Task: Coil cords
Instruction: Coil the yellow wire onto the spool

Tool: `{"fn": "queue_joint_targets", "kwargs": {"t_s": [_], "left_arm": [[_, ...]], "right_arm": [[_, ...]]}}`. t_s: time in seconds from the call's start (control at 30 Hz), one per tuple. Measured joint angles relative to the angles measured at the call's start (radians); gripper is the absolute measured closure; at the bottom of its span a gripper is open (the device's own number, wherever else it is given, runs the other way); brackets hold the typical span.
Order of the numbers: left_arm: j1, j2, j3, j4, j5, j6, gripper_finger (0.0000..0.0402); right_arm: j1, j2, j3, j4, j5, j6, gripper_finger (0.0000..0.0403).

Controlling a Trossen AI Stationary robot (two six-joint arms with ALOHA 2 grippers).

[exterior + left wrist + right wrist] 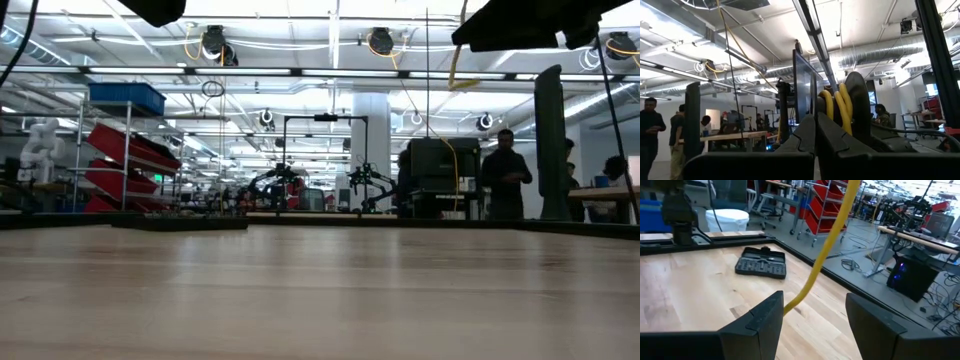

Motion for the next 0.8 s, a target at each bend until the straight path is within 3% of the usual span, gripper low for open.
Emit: {"fn": "queue_joint_targets", "kwargs": {"t_s": [0.23,0.5,0.8], "left_arm": [[0.0,0.0,0.0,0.0,0.007,-0.006,0.04],[0.0,0.0,0.0,0.0,0.019,-0.007,0.04],[0.0,0.0,0.0,0.0,0.023,-0.007,0.04]], "right_arm": [[-0.017,0.0,0.0,0.006,0.002,-0.002,0.0217],[-0.048,0.0,0.0,0.079,0.003,-0.057,0.0318],[-0.063,0.0,0.0,0.164,-0.03,-0.199,0.0395]]}}
